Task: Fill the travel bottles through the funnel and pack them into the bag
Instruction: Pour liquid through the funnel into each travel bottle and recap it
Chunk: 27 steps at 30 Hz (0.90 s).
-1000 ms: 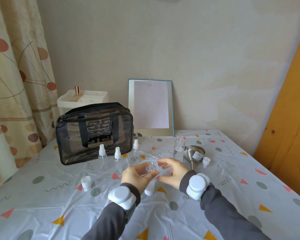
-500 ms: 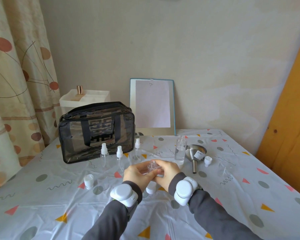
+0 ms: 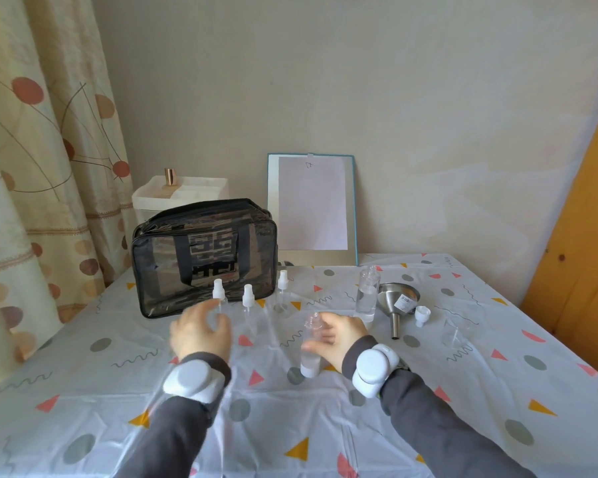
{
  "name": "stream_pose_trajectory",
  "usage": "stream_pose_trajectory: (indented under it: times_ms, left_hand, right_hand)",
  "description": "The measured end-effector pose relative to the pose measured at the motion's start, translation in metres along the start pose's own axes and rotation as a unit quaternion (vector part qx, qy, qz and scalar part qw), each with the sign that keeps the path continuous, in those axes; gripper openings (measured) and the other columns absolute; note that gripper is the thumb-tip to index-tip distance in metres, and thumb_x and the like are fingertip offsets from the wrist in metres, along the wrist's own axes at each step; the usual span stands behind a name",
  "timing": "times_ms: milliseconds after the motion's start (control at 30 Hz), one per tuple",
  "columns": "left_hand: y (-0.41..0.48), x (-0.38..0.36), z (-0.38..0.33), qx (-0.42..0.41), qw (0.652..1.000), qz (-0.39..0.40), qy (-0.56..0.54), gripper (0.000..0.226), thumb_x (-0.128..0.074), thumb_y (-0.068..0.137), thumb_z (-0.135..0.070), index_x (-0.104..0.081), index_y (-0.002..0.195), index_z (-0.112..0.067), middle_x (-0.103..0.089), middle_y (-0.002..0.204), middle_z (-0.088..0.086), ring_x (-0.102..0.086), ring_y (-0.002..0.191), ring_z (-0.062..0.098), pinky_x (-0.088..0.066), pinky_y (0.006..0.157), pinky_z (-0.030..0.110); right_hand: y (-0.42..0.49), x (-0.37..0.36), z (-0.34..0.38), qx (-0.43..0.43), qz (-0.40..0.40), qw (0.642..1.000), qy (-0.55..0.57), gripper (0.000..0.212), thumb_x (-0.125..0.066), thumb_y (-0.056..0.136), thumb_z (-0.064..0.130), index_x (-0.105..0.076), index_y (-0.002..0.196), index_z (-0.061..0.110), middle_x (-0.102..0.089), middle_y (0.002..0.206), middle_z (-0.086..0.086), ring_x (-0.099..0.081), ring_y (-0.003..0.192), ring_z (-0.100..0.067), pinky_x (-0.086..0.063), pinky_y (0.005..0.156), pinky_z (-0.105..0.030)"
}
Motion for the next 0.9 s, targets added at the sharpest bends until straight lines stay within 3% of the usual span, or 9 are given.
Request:
stream_pose_trajectory:
  times_ms: [67,133,333,500,700,800,900]
  left_hand:
    - [0.013,0.015,0.023,0.130,0.990,0.005,0.060,0.041,-0.051,0.085,-0.012,-0.053,0.126,-0.014,-0.048,0.130,0.019,-0.039,0.119,0.037,-0.032,0.101,0.044]
    - [0.016,0.019,0.042,0.188,0.973,0.057,0.118,0.049,-0.052,0.084,-0.013,-0.044,0.132,-0.014,-0.041,0.135,0.019,-0.032,0.124,0.037,-0.027,0.103,0.043]
    - [0.025,0.010,0.078,0.164,0.958,0.169,0.163,0.051,-0.055,0.083,-0.017,-0.043,0.133,-0.021,-0.049,0.134,0.008,-0.036,0.125,0.033,-0.029,0.104,0.036]
    - [0.022,0.001,0.085,0.136,0.974,0.139,0.117,0.047,-0.056,0.083,-0.018,-0.047,0.129,-0.024,-0.060,0.122,0.002,-0.040,0.120,0.028,-0.031,0.098,0.031]
    - [0.024,-0.007,0.089,0.140,0.975,0.143,0.098,0.049,-0.065,0.081,-0.020,-0.049,0.127,-0.017,-0.062,0.118,0.012,-0.046,0.119,0.034,-0.038,0.099,0.037]
    - [0.024,-0.002,0.085,0.162,0.984,0.077,0.017,0.053,-0.068,0.081,-0.020,-0.044,0.128,-0.014,-0.060,0.119,0.015,-0.053,0.110,0.036,-0.041,0.097,0.043]
    - [0.017,0.006,0.068,0.149,0.986,0.019,-0.068,0.053,-0.072,0.078,-0.026,-0.041,0.121,-0.017,-0.060,0.117,0.011,-0.053,0.089,0.028,-0.042,0.084,0.038]
  right_hand:
    - [0.000,0.001,0.000,-0.001,0.002,1.000,0.006,0.047,-0.078,0.071,0.022,-0.059,0.113,0.014,-0.066,0.094,-0.002,-0.064,0.095,-0.014,-0.052,0.088,-0.027]
    - [0.000,0.001,0.000,-0.003,0.002,1.000,0.005,0.050,-0.078,0.071,0.022,-0.058,0.116,0.014,-0.067,0.098,-0.005,-0.064,0.096,-0.015,-0.051,0.089,-0.027]
    - [-0.002,0.002,0.003,-0.008,0.003,1.000,-0.002,0.052,-0.077,0.072,0.024,-0.057,0.119,0.016,-0.061,0.091,0.001,-0.062,0.092,-0.011,-0.051,0.088,-0.024]
    - [-0.003,0.002,0.004,-0.004,0.002,1.000,0.004,0.053,-0.077,0.073,0.022,-0.056,0.121,0.015,-0.065,0.098,-0.004,-0.063,0.097,-0.015,-0.051,0.090,-0.028]
    - [-0.002,0.002,0.003,-0.003,-0.001,1.000,0.000,0.052,-0.077,0.073,0.023,-0.056,0.120,0.016,-0.066,0.101,-0.006,-0.064,0.098,-0.015,-0.051,0.091,-0.027]
    - [-0.002,0.002,0.003,-0.003,-0.002,1.000,0.001,0.053,-0.077,0.073,0.023,-0.056,0.121,0.015,-0.066,0.101,-0.006,-0.063,0.098,-0.014,-0.050,0.090,-0.026]
    - [-0.001,0.002,0.002,-0.004,-0.003,1.000,0.004,0.055,-0.077,0.073,0.023,-0.055,0.122,0.015,-0.066,0.101,-0.006,-0.063,0.097,-0.014,-0.050,0.090,-0.026]
Point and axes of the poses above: each hand's wrist, its own y-axis towards the middle knuckle, its own x-axis out of the back of the hand, z = x × y, the point moved 4 cm from there along y, towards the middle knuckle
